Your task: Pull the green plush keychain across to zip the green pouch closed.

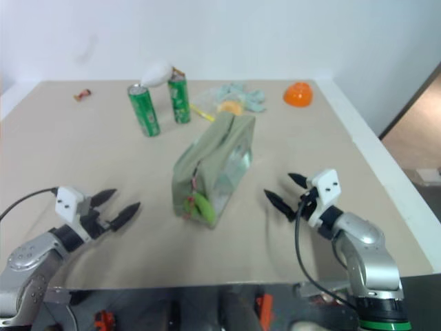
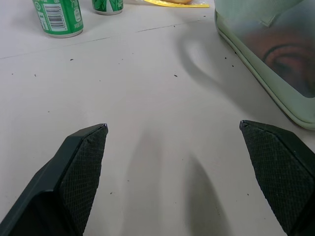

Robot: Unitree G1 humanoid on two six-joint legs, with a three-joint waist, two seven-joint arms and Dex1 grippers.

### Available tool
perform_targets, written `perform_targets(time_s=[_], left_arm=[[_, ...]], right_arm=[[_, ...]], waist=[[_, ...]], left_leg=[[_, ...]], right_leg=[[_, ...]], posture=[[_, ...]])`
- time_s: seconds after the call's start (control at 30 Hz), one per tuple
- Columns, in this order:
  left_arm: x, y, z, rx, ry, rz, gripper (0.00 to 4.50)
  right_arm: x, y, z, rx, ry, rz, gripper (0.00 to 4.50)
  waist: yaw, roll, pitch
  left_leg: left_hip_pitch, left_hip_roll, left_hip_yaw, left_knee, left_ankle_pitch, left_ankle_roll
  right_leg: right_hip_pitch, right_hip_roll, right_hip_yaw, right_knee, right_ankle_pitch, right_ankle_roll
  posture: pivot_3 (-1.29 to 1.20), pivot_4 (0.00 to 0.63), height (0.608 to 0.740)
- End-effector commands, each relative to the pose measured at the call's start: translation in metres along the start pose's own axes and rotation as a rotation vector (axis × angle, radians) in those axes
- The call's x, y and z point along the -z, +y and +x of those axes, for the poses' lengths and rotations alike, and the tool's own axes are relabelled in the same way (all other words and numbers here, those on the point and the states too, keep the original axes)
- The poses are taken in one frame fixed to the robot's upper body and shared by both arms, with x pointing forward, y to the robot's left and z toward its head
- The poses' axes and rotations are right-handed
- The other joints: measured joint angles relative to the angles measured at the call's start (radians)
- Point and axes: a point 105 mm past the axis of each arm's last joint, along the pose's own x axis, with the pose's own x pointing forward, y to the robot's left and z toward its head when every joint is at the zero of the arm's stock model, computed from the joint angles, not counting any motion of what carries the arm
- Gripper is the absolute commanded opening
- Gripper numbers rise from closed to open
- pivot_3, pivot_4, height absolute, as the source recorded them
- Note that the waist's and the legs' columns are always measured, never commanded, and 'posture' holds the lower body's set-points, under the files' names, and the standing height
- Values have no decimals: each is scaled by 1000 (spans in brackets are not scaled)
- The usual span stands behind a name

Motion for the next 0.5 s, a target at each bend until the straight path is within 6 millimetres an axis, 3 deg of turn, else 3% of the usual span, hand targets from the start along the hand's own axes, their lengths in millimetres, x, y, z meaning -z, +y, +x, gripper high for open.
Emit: perform_targets(time_s=[0.03, 0.23, 0.5], left_arm=[[-17, -8, 3, 42, -57, 44, 4450], [-25, -20, 5, 142, -95, 25, 4450], [-30, -17, 6, 171, -98, 37, 4450]], right_arm=[[-5, 2, -4, 5, -21, -13, 4500], [0, 7, -7, 13, -3, 17, 4500], [1, 5, -9, 26, 2, 12, 4500]], waist=[[0, 0, 0], [1, 0, 0], [0, 0, 0]], left_leg=[[0, 0, 0, 0, 0, 0], [0, 0, 0, 0, 0, 0], [0, 0, 0, 1, 0, 0]], right_leg=[[0, 0, 0, 0, 0, 0], [0, -1, 0, 0, 0, 0], [0, 1, 0, 0, 1, 0]], posture=[[0, 150, 740], [0, 150, 740], [0, 150, 740]])
